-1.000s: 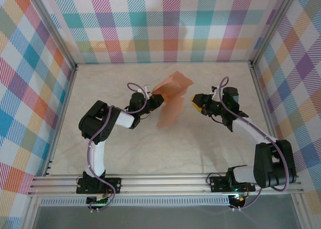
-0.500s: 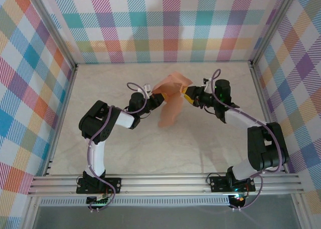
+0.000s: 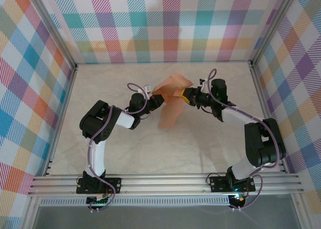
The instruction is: Fold the paper box
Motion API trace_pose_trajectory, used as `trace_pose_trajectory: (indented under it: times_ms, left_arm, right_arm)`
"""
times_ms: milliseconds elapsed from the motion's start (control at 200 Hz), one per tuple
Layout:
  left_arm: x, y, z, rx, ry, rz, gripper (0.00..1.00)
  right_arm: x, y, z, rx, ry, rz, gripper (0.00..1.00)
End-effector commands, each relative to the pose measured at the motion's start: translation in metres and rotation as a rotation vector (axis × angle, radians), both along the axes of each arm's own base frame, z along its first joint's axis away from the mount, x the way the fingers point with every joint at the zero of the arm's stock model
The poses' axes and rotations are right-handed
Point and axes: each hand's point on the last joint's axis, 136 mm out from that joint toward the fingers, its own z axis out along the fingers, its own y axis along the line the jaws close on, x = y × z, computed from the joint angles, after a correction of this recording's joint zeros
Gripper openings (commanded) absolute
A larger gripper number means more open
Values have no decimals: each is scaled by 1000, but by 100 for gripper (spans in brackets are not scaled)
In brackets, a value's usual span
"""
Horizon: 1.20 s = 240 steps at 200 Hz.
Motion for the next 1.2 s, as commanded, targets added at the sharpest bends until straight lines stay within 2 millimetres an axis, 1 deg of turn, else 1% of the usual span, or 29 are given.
trace_pose_trajectory:
  times_ms: [0, 255, 350, 410, 440, 465, 520, 555, 605, 635, 710, 800, 825, 865, 900, 925, 945, 975, 1085, 1090, 1105, 1130, 1150, 1175, 1195]
  left_arm:
    - [-2, -3, 8, -5, -55, -16, 0]
    - [-2, 1, 2, 31, -58, 4, 0]
    - [-2, 2, 0, 43, -59, 10, 0]
    - [-2, 2, 0, 47, -61, 10, 0]
    - [-2, 2, -1, 48, -60, 9, 0]
    - [-2, 3, -1, 50, -61, 10, 0]
    - [-2, 2, -1, 57, -64, 8, 0]
    - [-2, 3, -2, 60, -64, 10, 0]
    - [-2, 2, -1, 59, -66, 9, 0]
    - [-2, 2, -2, 60, -63, 8, 0]
    - [-2, 2, -1, 60, -65, 8, 0]
    - [-1, 3, 0, 66, -70, 14, 0]
    - [-2, 3, -2, 67, -68, 13, 0]
    - [-1, 2, -1, 65, -68, 10, 0]
    - [-1, 3, -1, 65, -67, 11, 0]
    - [-2, 3, -1, 65, -68, 11, 0]
    - [-2, 3, -1, 66, -67, 11, 0]
    - [-1, 4, -1, 68, -67, 15, 0]
    - [-1, 4, -3, 72, -68, 17, 0]
    - [0, 4, -3, 72, -69, 18, 0]
    - [-1, 4, -3, 71, -68, 16, 0]
    - [0, 4, -3, 72, -66, 19, 0]
    - [0, 5, -4, 74, -65, 20, 0]
    - [0, 5, -3, 73, -67, 24, 0]
    - [0, 6, -4, 77, -65, 28, 0]
  right_arm:
    - [0, 4, 6, 11, -8, 21, 18]
    - [-4, 2, -6, -25, 40, 22, 9]
    - [-5, 0, -8, -48, 41, 14, 3]
    - [-6, -1, -7, -56, 39, 11, 2]
    - [-6, -1, -7, -58, 38, 10, 4]
    - [-6, -2, -7, -60, 38, 9, 7]
    - [-6, -2, -5, -64, 34, 9, 21]
    - [-5, -2, -5, -65, 33, 8, 22]
    - [-5, -2, -5, -66, 33, 9, 18]
    - [-5, -2, -5, -68, 33, 8, 11]
    - [-5, -2, -6, -71, 34, 9, 0]
    - [-5, -3, -8, -80, 38, 7, 0]
    - [-5, -3, -6, -79, 33, 7, 7]
    - [-5, -3, -5, -78, 31, 7, 21]
    - [-5, -3, -6, -78, 31, 7, 23]
    - [-5, -3, -5, -79, 31, 6, 21]
    - [-5, -3, -5, -81, 30, 7, 16]
    - [-5, -3, -5, -85, 25, 9, 0]
    - [-6, -4, -3, -93, 17, 12, 0]
    - [-6, -4, -3, -93, 17, 13, 0]
    - [-6, -4, -3, -94, 13, 11, 5]
    - [-6, -4, -1, -97, 3, 11, 20]
    - [-6, -5, 1, -101, -5, 7, 31]
    - [-6, -7, 4, -111, -18, 2, 41]
    - [-6, -9, 5, -121, -27, -4, 47]
